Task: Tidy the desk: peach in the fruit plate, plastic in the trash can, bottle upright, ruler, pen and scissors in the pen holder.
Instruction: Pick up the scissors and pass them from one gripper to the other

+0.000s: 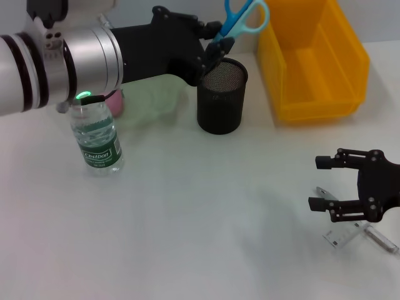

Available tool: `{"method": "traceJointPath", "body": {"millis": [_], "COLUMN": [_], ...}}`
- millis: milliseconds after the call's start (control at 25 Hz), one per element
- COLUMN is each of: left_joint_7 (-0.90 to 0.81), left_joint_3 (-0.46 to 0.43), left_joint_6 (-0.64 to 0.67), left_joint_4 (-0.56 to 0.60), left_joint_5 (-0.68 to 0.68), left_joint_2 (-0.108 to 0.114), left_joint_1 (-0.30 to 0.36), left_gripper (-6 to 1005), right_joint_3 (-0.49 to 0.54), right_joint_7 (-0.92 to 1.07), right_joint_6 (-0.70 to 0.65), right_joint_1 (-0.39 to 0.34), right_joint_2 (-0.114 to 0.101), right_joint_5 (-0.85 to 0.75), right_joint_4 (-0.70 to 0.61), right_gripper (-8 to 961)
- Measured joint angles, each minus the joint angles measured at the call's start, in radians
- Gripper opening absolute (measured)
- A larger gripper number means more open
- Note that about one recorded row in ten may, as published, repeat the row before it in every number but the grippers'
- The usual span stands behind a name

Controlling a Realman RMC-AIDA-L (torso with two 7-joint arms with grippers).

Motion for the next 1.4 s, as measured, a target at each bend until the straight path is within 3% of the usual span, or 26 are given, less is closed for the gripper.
{"method": "traceJointPath", "body": {"millis": [40, 360, 520, 720, 1080, 1400], "left_joint_7": [0.117, 0.539, 0.782, 0.980, 1.127, 1.206], "left_joint_3": [0.000, 0.000, -0.001, -0.002, -0.019, -0.029], "left_joint_6": [-0.032, -0.063, -0.053, -0.001, 0.057, 0.141], "left_joint_4": [-0.053, -0.242, -0.401, -0.600, -0.741, -0.815], "left_joint_5": [-0.101, -0.502, -0.775, -1.001, -1.124, -1.216], "left_joint_2": [-0.001, -0.003, -0.001, -0.002, -0.008, -0.006], "left_joint_1": [0.000, -0.016, -0.054, -0.128, -0.182, -0.191], "left_gripper": [229, 229, 229, 229, 229, 229], "right_joint_3": [0.000, 0.005, 0.006, 0.007, 0.008, 0.046], "right_joint_7": [0.001, 0.002, -0.001, -0.004, -0.021, -0.091], "right_joint_6": [0.002, 0.017, 0.030, 0.060, 0.070, 0.071], "right_joint_1": [0.001, 0.008, 0.009, 0.012, 0.003, 0.003], "right_joint_2": [0.000, 0.005, 0.006, 0.011, 0.018, 0.017], "right_joint_5": [0.000, -0.001, 0.003, 0.006, 0.063, 0.159], "right_joint_4": [0.001, 0.007, 0.026, 0.041, 0.045, 0.113], "right_gripper": [813, 813, 813, 814, 814, 814]}}
